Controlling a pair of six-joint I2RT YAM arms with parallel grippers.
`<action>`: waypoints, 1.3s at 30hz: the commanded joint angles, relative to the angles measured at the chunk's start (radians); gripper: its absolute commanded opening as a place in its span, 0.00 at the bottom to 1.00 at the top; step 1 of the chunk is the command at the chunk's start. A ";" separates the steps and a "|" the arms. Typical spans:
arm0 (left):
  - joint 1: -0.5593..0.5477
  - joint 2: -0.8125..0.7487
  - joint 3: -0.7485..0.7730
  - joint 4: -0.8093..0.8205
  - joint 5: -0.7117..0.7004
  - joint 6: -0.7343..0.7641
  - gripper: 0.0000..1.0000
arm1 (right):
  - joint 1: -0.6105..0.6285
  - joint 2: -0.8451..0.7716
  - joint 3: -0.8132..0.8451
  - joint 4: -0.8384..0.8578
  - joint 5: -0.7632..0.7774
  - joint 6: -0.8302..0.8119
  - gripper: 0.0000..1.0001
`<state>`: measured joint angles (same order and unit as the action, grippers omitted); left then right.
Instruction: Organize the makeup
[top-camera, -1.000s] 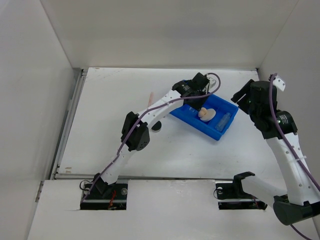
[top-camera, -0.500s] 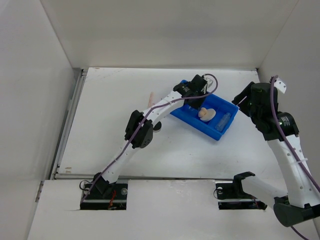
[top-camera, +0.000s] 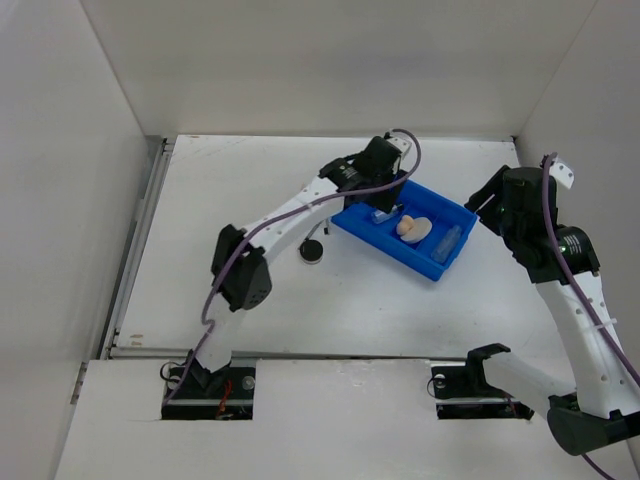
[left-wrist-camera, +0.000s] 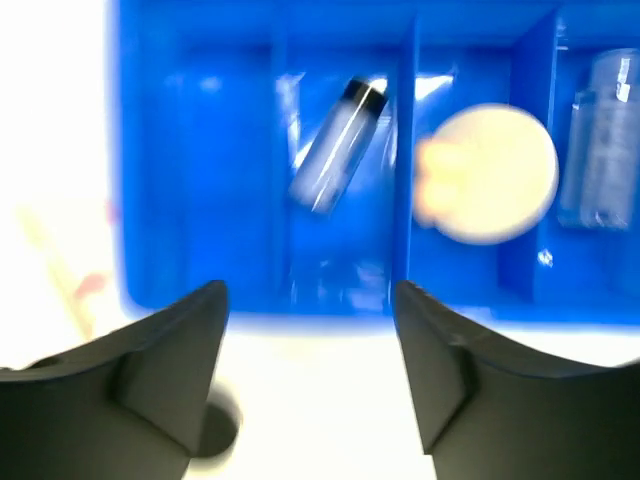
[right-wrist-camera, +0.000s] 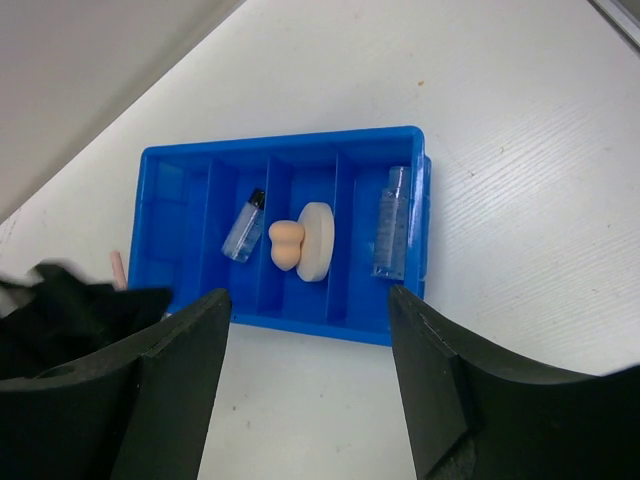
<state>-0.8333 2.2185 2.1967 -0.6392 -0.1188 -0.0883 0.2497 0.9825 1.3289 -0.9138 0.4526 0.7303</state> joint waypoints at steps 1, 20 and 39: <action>-0.009 -0.256 -0.167 0.009 -0.131 -0.089 0.62 | -0.003 -0.005 0.026 0.006 0.005 0.001 0.70; 0.111 -0.332 -0.681 0.010 -0.317 -0.590 0.95 | -0.003 0.022 -0.014 0.050 -0.066 -0.008 0.70; 0.129 -0.207 -0.709 0.044 -0.237 -0.605 0.82 | -0.003 0.031 -0.023 0.069 -0.084 -0.008 0.71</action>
<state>-0.7113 2.0197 1.5013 -0.5983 -0.3637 -0.6712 0.2497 1.0172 1.3075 -0.9031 0.3759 0.7300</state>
